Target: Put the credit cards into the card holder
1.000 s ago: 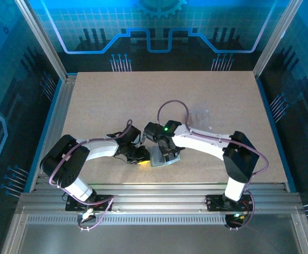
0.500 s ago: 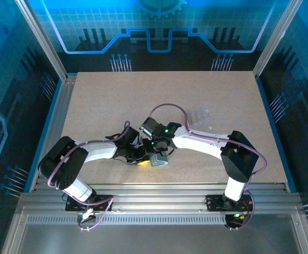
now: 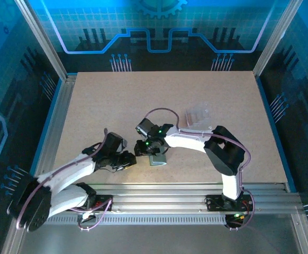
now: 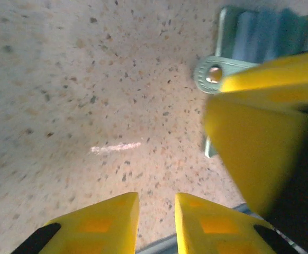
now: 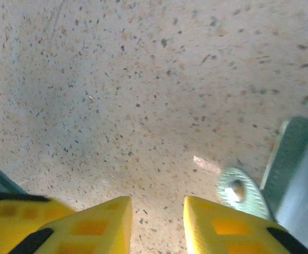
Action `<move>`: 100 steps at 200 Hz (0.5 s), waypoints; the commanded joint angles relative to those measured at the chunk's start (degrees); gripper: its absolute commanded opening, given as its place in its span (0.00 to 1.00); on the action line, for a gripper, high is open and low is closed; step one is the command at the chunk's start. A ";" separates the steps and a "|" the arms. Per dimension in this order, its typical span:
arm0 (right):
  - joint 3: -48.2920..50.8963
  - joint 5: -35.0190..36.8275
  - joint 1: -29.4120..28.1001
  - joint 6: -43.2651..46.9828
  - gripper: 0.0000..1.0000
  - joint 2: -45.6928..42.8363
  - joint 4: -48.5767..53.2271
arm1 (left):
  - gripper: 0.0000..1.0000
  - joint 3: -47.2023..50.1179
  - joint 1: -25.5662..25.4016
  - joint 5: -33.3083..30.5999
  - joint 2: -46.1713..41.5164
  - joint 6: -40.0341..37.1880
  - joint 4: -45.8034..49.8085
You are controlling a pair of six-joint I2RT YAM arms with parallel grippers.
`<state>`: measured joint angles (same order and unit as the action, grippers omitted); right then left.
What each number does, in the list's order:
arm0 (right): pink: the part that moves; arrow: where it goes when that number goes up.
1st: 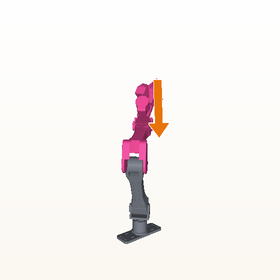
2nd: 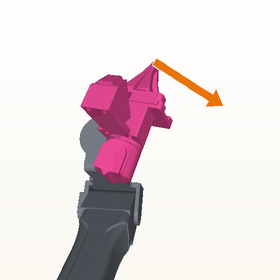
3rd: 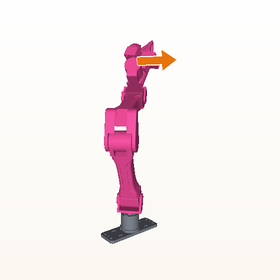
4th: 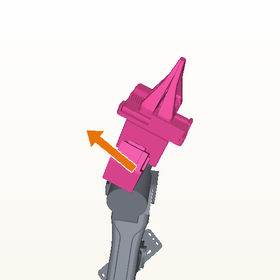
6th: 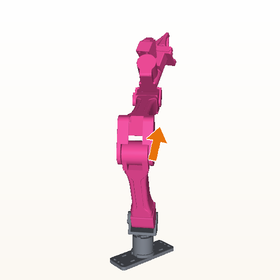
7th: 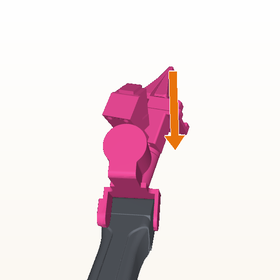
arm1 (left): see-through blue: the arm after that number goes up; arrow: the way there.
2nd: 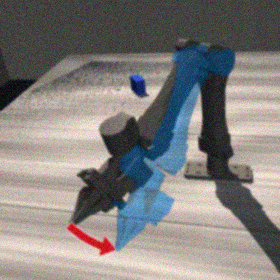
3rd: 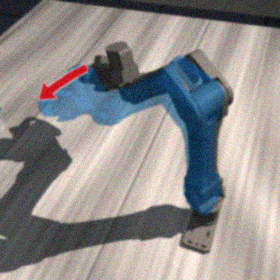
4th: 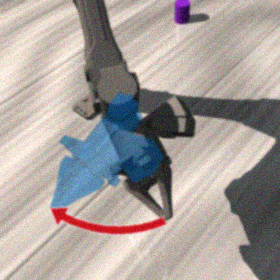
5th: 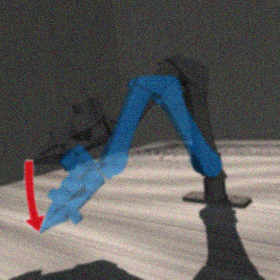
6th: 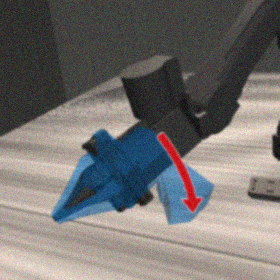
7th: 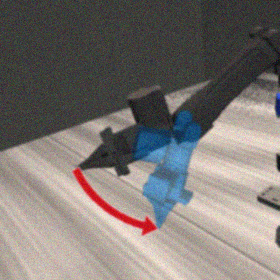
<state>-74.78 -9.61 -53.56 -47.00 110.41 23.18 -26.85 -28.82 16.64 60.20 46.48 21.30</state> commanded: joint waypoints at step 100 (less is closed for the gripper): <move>7.34 3.06 9.96 7.68 0.44 -23.76 17.21 | 0.29 -6.93 5.79 0.23 -7.14 -4.43 12.54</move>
<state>-75.22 -9.45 -48.82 -39.59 91.50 34.48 -29.43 -23.46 15.86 51.68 45.01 32.29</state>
